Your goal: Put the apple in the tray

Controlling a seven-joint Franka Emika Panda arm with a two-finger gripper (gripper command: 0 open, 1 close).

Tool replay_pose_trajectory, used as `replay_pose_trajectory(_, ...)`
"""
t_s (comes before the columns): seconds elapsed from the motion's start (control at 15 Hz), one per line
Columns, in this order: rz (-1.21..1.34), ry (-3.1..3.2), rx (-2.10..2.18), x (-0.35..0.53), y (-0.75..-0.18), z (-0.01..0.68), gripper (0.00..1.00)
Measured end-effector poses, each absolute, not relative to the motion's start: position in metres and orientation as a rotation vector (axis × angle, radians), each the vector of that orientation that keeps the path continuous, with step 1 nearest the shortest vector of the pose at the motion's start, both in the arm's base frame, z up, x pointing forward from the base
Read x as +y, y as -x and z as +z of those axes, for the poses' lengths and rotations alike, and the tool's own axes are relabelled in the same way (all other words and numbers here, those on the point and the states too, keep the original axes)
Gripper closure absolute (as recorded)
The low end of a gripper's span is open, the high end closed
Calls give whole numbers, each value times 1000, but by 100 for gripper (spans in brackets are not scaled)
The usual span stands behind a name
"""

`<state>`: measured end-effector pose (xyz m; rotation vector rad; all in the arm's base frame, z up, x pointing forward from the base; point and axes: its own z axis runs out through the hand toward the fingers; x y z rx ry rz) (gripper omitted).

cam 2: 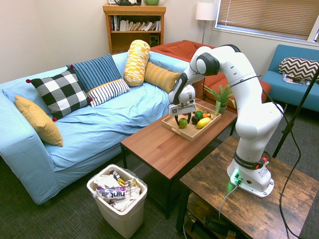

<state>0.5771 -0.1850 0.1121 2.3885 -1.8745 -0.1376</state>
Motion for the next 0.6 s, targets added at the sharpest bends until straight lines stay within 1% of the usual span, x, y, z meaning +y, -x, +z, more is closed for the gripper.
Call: replay_pose_trajectory(0.6,-135,-2409,-1859,-184,-580,112,0)
